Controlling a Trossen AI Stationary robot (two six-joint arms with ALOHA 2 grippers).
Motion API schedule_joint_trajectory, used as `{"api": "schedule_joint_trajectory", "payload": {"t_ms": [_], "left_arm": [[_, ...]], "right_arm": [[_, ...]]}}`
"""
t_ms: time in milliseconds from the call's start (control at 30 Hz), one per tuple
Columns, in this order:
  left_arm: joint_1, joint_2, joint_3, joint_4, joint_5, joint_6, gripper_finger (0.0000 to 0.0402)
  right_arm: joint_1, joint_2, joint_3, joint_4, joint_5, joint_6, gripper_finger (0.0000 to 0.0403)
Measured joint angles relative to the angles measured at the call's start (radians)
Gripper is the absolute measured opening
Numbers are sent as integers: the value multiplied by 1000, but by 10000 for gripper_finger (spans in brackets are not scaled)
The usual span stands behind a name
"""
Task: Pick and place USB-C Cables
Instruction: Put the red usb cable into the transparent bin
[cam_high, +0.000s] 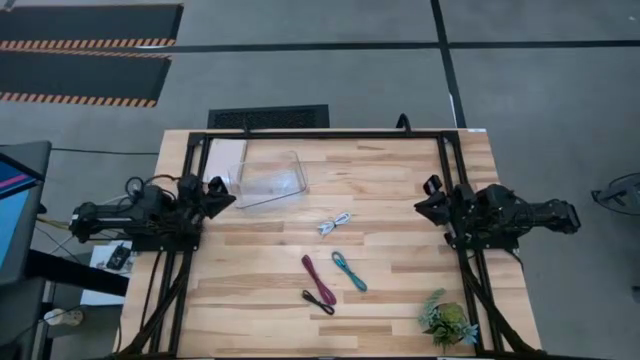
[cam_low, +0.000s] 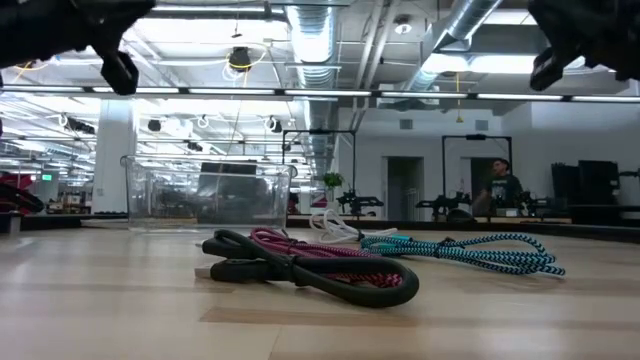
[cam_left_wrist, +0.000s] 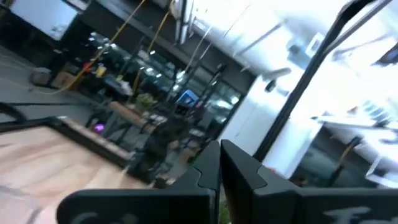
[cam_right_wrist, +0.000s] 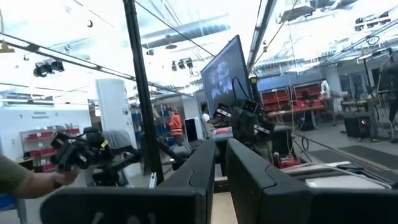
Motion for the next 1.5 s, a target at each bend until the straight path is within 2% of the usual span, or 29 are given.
{"api": "schedule_joint_trajectory", "payload": {"t_ms": [200,433,733,900,1100,1267,1400,1500], "left_arm": [[0,0,11,105,10,-23,0],[0,0,12,80,-1,-6,0],[0,0,12,43,-99,-14,0],[0,0,12,47,-103,-63,0],[0,0,12,54,-203,-16,4],[0,0,44,81,-158,37,49],[0,44,138,-15,-141,86,102],[0,137,235,-114,-98,100,135]], "right_arm": [[1,0,27,7,2,99,68],[1,2,29,-18,2,175,68],[1,2,31,-12,3,177,68],[1,2,32,-13,3,185,68],[-1,2,32,-13,3,179,68],[3,2,33,48,3,202,68],[-1,2,37,109,24,192,68],[-9,2,64,56,67,145,68]]}}
